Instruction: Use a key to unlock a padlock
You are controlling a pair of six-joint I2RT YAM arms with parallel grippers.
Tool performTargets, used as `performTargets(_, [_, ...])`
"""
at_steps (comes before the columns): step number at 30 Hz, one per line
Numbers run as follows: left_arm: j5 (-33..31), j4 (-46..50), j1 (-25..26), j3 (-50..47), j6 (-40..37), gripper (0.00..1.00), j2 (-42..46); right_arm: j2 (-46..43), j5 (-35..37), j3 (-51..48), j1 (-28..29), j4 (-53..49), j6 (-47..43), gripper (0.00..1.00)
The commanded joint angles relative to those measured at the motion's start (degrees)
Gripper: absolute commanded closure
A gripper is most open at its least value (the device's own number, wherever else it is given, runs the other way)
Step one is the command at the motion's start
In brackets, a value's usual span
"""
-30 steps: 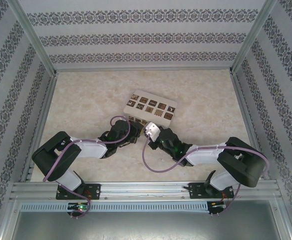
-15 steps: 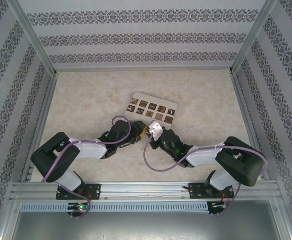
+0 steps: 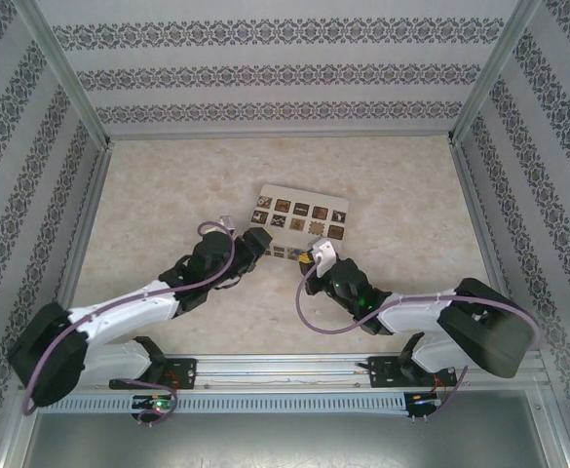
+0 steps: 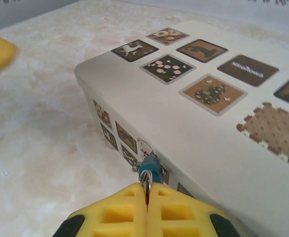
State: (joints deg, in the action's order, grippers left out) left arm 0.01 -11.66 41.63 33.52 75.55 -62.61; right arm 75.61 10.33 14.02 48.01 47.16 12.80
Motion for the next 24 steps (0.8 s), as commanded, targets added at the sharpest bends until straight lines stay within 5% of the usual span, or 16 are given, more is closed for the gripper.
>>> performTargets(1, [-7.9, 14.9, 0.1, 3.5, -11.0, 0.45, 4.2, -2.8, -0.6, -2.0, -0.9, 1.7, 9.5, 1.0])
performTargets(18, [-18.5, 19.9, 0.1, 5.0, -24.0, 0.34, 10.7, -21.0, 0.5, -9.1, -3.7, -11.0, 37.9, 1.0])
performTargets(24, [-19.0, 19.8, 0.1, 5.4, -25.5, 0.34, 10.8, -24.8, -4.0, -11.1, -6.9, -15.5, 46.3, 1.0])
